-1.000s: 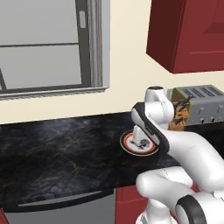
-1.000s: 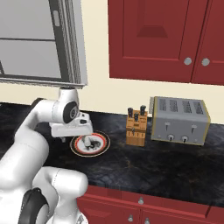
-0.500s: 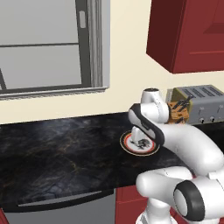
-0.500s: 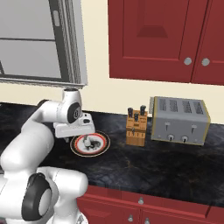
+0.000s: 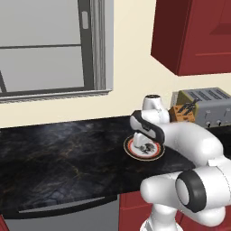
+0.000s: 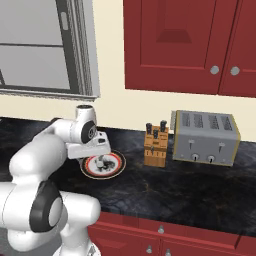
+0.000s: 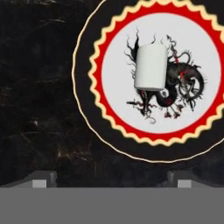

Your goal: Pick up the marshmallow and place it in the cup of hot chocolate on the dining counter.

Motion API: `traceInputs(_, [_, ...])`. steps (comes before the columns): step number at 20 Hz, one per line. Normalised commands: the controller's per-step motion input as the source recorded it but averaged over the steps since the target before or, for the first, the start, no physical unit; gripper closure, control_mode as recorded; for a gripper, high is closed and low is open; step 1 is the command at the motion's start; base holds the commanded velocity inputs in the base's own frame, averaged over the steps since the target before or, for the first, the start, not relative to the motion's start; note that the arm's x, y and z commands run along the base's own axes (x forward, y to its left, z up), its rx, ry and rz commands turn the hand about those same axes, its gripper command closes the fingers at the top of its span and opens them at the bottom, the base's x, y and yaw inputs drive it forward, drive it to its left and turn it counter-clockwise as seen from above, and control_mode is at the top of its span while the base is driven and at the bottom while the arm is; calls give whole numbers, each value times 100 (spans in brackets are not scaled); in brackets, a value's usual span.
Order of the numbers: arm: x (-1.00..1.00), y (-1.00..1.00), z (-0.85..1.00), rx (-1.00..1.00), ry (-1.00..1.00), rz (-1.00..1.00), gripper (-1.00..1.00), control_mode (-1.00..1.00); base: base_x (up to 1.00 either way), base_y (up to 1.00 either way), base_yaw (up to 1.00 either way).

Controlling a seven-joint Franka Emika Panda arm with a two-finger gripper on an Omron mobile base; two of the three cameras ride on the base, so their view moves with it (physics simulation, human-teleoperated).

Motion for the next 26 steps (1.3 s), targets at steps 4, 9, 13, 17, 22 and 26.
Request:
traceInputs(4, [11,0,-20,0,0,0,-100,-100,0,0,0])
traceInputs(9, [23,0,-16,0,0,0,-100,-100,0,0,0])
traceInputs(13, [25,0,-9,0,0,0,-100,-100,0,0,0])
traceInputs(17, [11,0,-14,0,1,0,-100,-100,0,0,0])
traceInputs(22, [10,0,-22,0,1,0,-100,-100,0,0,0])
traceInputs(26, [3,0,-4,0,0,0,-100,-100,0,0,0])
